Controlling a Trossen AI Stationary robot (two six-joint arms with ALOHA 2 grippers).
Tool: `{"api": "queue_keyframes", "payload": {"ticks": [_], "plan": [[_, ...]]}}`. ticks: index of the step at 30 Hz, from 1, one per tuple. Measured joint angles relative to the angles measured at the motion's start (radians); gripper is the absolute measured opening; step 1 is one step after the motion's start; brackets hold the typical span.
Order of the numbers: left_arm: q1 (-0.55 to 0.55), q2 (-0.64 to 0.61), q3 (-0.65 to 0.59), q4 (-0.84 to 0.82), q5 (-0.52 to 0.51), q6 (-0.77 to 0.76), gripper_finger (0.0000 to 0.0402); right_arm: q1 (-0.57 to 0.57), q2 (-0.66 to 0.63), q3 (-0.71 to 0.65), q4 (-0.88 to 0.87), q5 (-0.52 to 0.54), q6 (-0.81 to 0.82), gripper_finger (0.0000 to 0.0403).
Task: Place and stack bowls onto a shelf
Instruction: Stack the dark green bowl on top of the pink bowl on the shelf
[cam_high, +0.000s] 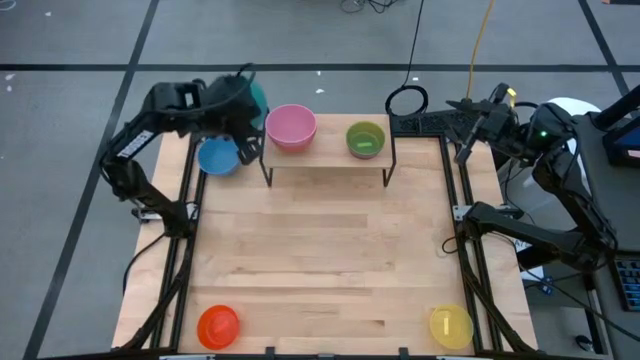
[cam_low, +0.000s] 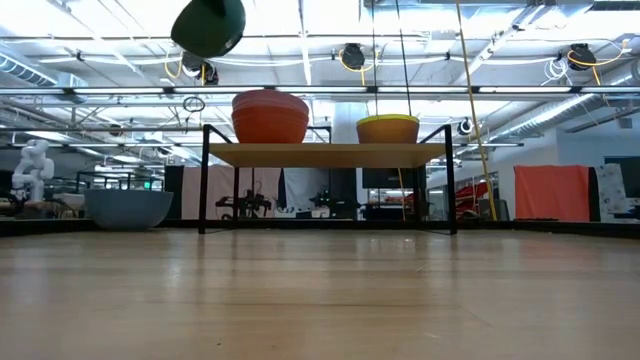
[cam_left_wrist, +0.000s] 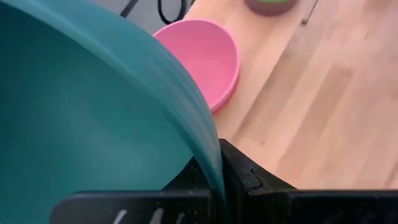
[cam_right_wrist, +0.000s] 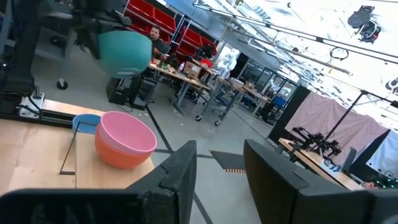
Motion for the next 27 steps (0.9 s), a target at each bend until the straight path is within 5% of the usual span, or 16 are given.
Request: {"api": "queue_keyframes", "payload": {"ticks": [16,27], "plan": [[0.127,0.156,0.0,0.063,0.026,0.54,0.0003,0.0,0.033,0.0,0.058,0.0,0.0,0.0125],[0.119,0.245,0.0,0.077,0.107,0.601,0.0003,0.0,0.033,0.0,0.058,0.0,0.0,0.0125]]}}
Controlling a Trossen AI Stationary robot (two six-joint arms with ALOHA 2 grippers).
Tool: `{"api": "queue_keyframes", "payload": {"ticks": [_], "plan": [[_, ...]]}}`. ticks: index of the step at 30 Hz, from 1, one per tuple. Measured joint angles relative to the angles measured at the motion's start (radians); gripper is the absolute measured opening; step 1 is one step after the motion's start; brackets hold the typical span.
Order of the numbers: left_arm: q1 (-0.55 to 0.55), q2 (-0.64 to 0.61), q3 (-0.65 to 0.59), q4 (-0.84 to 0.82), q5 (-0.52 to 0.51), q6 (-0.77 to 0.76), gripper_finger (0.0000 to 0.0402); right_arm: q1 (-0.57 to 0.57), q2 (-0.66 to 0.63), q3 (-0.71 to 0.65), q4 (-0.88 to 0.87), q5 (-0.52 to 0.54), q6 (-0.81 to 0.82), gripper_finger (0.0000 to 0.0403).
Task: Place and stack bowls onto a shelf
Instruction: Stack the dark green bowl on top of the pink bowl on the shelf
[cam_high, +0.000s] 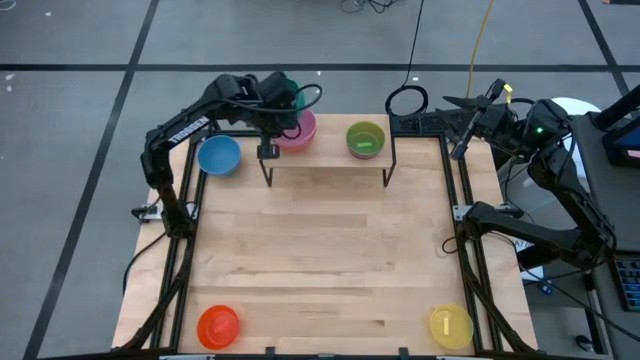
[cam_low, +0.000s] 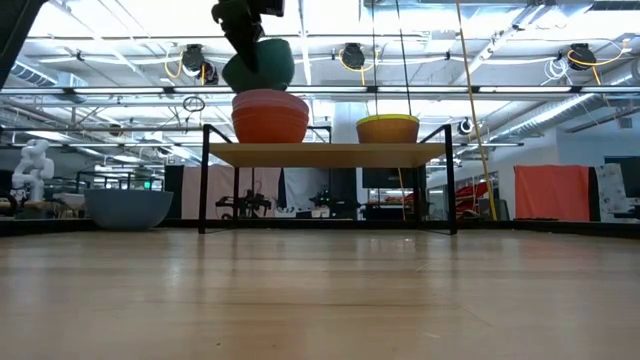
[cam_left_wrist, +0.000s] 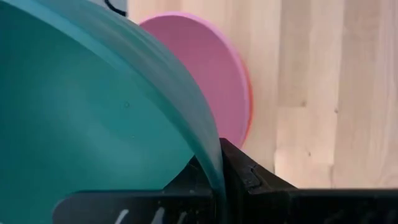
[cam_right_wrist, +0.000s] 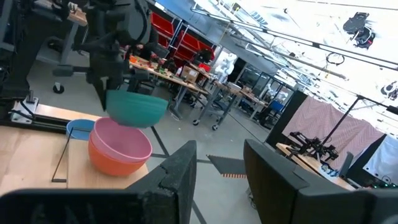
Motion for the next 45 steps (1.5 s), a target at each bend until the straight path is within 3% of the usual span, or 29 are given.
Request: {"api": "queue_keyframes", "payload": {"ticks": [20,31,40,45], "plan": [[-0.012,0.105,-0.001,-0.075,0.081,0.003,0.0003,0.0,0.0,0.0,0.0,0.004,-0.034,0.0125],[-0.015,0.108,-0.001,-0.075,-0.024,-0.075,0.0065,0.0,0.0,0.0,0.0,0.005,-0.034,0.0125],[-0.038,0.107,0.0,-0.076,-0.035,-0.101,0.007,0.0,0.0,0.0,0.0,0.005,-0.034,0.0125],[-0.051,0.109,0.064,-0.076,-0.083,-0.101,0.0071,0.0,0.0,0.0,-0.001,0.005,-0.029,0.0125]]}}
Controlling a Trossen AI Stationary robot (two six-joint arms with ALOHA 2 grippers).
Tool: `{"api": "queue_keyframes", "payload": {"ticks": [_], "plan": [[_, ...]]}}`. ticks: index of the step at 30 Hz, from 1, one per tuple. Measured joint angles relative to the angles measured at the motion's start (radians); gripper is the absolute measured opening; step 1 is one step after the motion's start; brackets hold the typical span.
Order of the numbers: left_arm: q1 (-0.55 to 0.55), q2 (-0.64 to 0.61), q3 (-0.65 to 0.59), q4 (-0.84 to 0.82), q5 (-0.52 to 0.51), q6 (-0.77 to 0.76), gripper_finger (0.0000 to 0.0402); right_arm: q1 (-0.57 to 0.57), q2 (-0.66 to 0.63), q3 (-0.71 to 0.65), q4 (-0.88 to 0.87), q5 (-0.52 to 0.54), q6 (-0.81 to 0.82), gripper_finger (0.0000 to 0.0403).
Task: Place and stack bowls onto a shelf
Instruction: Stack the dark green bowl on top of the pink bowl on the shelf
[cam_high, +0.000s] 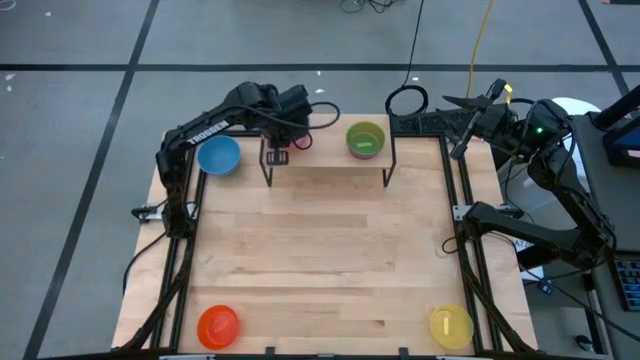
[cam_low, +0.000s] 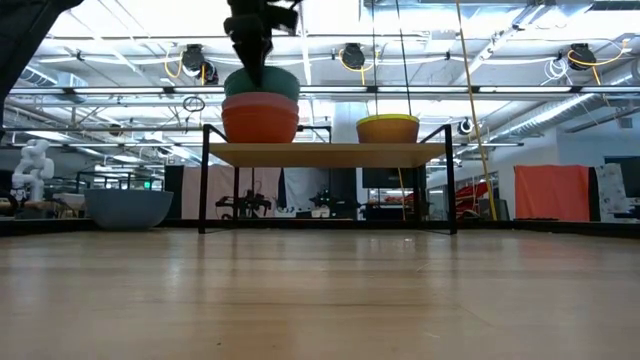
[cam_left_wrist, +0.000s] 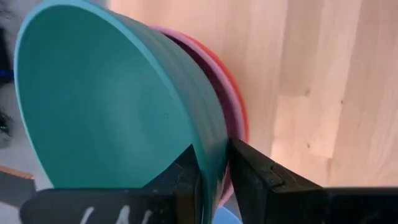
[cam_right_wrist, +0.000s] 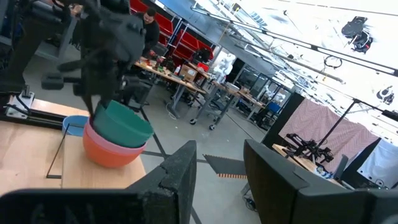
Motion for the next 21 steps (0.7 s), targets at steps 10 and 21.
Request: {"api": "queue_keyframes", "payload": {"ticks": [10,21], "plan": [[0.0,-0.002,0.12,0.001,-0.005,-0.004,0.0072,0.0,0.0,0.0,0.0,0.0,-0.001,0.0125],[-0.001,-0.002,0.12,0.001,0.0,-0.019,0.004,0.0,0.0,0.0,0.0,0.0,-0.004,0.0125]]}}
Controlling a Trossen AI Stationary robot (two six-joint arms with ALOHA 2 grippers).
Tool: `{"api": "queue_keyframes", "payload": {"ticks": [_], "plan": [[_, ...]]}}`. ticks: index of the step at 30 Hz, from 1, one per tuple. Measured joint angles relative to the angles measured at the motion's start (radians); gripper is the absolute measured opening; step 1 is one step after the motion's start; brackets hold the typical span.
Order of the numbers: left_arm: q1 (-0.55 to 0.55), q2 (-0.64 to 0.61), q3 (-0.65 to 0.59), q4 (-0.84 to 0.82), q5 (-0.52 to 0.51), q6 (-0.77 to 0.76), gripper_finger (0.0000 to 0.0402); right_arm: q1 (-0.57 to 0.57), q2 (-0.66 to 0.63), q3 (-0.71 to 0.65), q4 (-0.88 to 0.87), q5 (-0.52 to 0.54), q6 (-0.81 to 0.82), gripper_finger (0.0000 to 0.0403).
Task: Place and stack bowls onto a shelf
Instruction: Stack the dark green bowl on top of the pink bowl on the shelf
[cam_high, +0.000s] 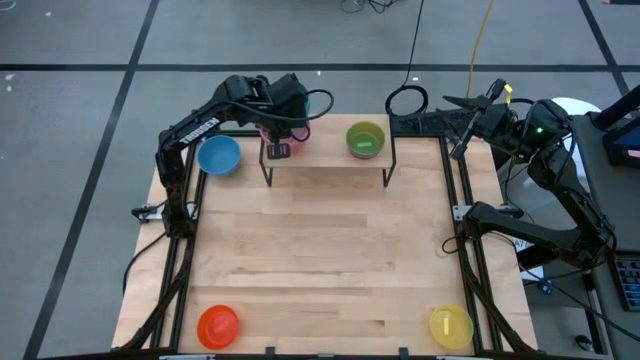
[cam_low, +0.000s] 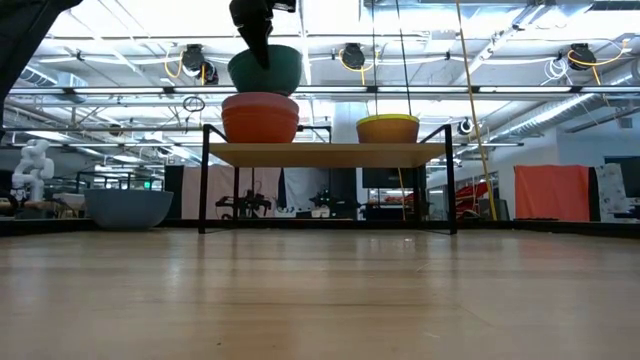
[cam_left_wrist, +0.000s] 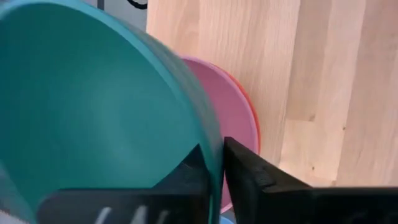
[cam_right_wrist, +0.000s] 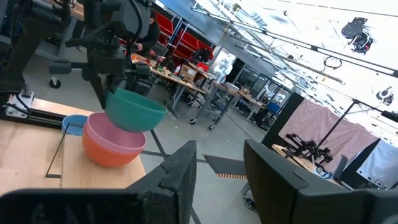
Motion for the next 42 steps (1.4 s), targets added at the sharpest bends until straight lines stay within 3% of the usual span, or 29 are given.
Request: {"api": "queue_keyframes", "payload": {"ticks": [4,16,26,34,42], "plan": [[0.0,0.0,0.0,0.0,0.013,-0.028,0.0009,0.0,0.0,0.0,0.0,0.0,-0.019,0.0125],[0.0,0.0,0.0,0.0,0.014,-0.079,0.0079,0.0,0.0,0.0,0.0,0.0,-0.023,0.0125],[0.005,0.0,-0.003,0.001,0.013,-0.105,0.0081,0.0,-0.001,0.0,0.0,0.0,-0.031,0.0125],[0.024,0.002,-0.111,0.0,0.008,-0.146,0.0081,0.0,-0.005,0.0,0.004,0.0,-0.049,0.0125],[0.024,0.002,-0.126,0.0,0.008,-0.16,0.0081,0.0,-0.008,0.0,0.009,0.0,-0.052,0.0125]]}}
